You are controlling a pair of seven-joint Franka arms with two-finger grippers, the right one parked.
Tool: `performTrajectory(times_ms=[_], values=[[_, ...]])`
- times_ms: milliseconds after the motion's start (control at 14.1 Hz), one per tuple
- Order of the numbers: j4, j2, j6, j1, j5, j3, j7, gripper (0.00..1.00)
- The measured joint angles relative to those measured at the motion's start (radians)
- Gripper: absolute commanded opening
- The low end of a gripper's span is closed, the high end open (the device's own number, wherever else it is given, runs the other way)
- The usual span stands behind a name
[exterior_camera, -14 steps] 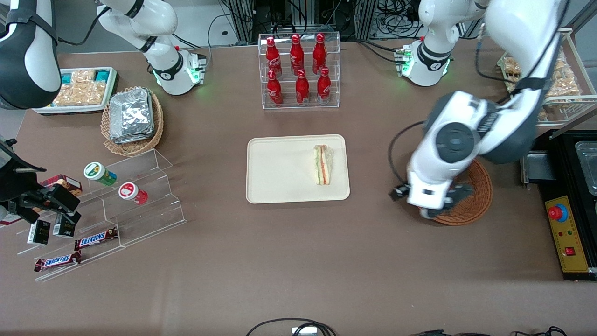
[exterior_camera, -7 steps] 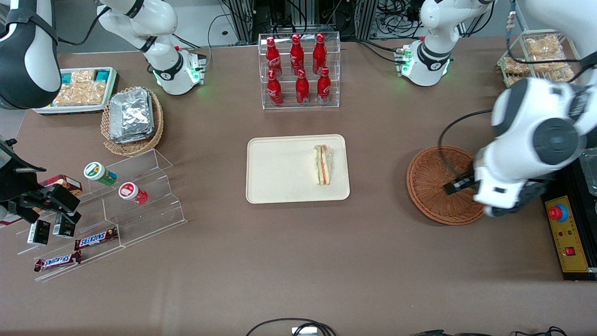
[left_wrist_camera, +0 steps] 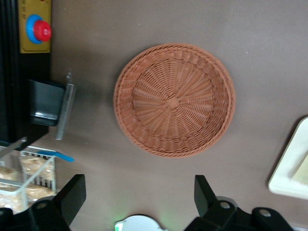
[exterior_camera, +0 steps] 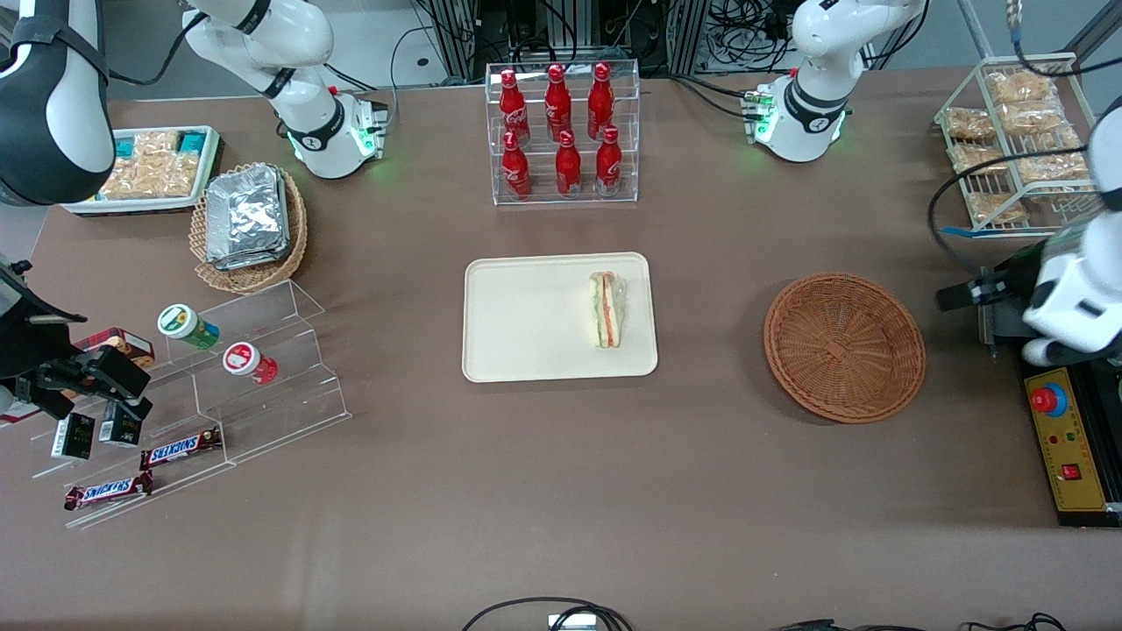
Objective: Place sandwich from basket to tray
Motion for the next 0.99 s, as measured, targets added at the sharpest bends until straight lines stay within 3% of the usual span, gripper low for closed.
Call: performTrajectory(times_ms=[355, 568, 994], values=[[-0.003, -0.105, -0.05, -0.216, -0.032, 0.246, 0.123, 0.99], [-0.004, -0.145, -0.066, -0.282, -0.065, 0.273, 0.128, 0.99], [-0.008, -0.164, -0.067, -0.285, -0.098, 0.282, 0.211, 0.99]])
